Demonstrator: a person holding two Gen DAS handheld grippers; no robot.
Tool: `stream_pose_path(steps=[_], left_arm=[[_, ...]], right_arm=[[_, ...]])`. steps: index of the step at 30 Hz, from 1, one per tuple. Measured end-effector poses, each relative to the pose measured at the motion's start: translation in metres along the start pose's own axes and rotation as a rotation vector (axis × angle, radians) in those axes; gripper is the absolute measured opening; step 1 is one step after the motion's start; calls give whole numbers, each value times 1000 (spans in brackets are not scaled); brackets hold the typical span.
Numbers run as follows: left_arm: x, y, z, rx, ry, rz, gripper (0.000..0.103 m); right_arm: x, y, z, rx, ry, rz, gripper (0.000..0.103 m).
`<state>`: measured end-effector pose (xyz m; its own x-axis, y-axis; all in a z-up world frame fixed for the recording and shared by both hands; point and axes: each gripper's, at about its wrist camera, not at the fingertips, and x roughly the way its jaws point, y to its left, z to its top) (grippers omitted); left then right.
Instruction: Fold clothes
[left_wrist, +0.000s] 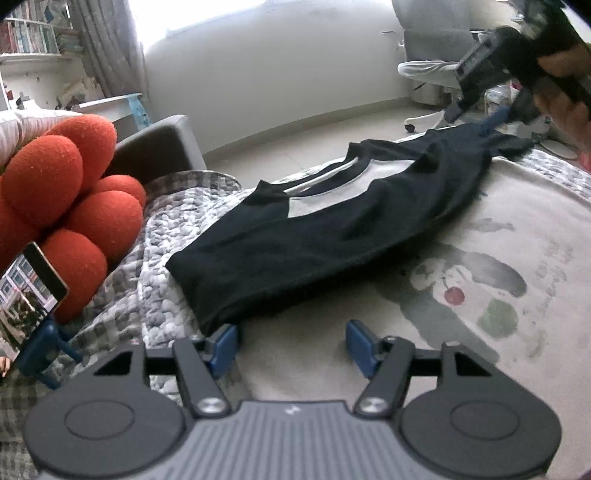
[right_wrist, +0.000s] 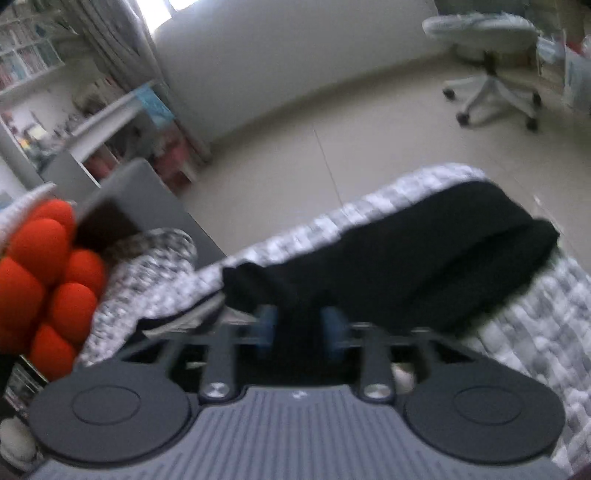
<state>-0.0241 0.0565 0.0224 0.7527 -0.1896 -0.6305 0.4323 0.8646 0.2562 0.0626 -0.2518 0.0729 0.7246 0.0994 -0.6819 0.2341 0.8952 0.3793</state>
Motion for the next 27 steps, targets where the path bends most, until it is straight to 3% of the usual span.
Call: stream_pose_path(steps=[4,7,9,11,12,22,27], left_arm=[[3,4,1,-41,5,1,66],[5,4,0,-56,12,4,66],[5,3,0,-59,16,9,66],[6,3,0,-66,21,12,66],[6,3,1,-69,23,13,66],[5,3,-1,-67,21,19,66],[5,2,-1,-71,23,24,66]], right_arm=[[13,18,-14,-173,78,-64,56],[23,22,-30,-271,126,-63,53],[27,26,-37,-329,137,-75,40],[28,33,-41,-380,124,-101,10],[27,33,-41,-384,114,-102,5],[-10,27,-18,-293,-88,-24,2],[-16,30,-13,-279,-145,-5,2]])
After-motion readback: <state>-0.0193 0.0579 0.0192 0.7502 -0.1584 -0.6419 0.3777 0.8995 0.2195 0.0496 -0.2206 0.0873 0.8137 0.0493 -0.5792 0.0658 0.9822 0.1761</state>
